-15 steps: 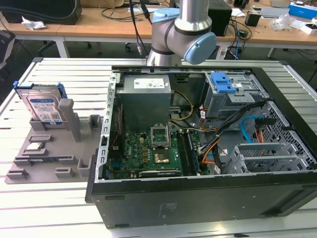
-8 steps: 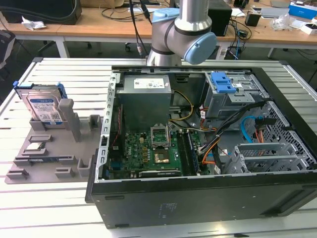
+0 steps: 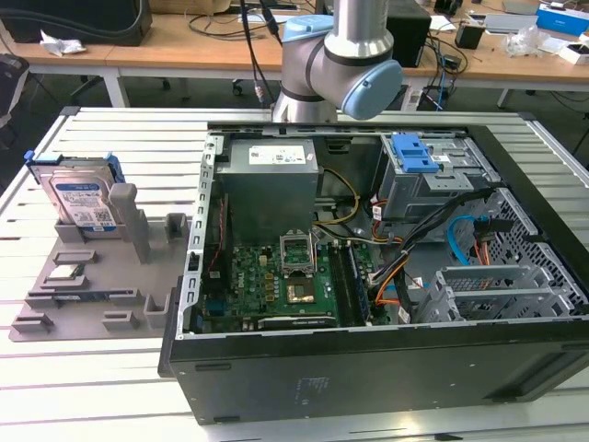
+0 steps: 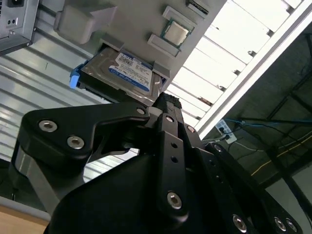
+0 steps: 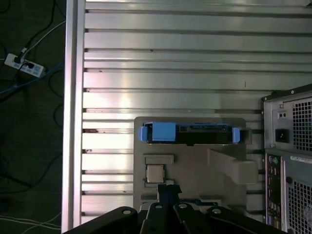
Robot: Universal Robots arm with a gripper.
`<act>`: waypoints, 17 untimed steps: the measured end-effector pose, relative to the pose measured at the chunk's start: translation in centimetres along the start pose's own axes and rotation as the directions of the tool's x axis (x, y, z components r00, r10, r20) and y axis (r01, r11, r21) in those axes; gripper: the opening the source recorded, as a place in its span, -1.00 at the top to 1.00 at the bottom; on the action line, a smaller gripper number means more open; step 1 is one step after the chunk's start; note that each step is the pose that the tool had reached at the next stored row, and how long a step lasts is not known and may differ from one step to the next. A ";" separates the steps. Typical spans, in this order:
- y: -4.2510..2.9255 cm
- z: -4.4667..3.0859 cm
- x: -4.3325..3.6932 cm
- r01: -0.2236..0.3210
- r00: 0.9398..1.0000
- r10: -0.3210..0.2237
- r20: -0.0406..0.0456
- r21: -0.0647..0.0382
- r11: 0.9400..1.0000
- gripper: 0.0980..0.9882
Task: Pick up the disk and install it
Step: 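Pick up the disk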
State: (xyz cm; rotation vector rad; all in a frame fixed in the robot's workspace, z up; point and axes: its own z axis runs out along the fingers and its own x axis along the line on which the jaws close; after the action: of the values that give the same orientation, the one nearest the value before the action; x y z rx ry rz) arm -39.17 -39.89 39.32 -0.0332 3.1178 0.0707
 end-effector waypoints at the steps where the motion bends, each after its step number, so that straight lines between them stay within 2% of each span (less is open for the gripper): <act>1: 0.00 0.00 0.00 0.012 1.000 -0.012 -0.001 0.000 1.000 0.98; 3: 0.00 0.00 0.00 0.038 0.999 -0.038 -0.002 -0.001 0.999 0.98; 4: 0.00 0.00 0.00 0.068 0.998 -0.068 -0.003 -0.002 0.998 0.98; 7: 0.00 0.00 0.00 0.138 0.990 -0.138 -0.006 -0.004 0.990 0.98; 9: 0.00 0.00 0.00 0.165 0.986 -0.165 -0.007 -0.004 0.986 0.98; 11: 0.00 0.00 0.00 0.210 0.978 -0.210 -0.009 -0.006 0.978 0.98; 14: 0.00 0.00 0.00 0.241 0.970 -0.241 -0.010 -0.007 0.971 0.98; 17: 0.00 0.00 0.00 0.291 0.957 -0.291 -0.012 -0.009 0.957 0.98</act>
State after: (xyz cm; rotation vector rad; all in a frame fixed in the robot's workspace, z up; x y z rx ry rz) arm -39.17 -39.88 39.33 -0.4933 3.0856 0.0753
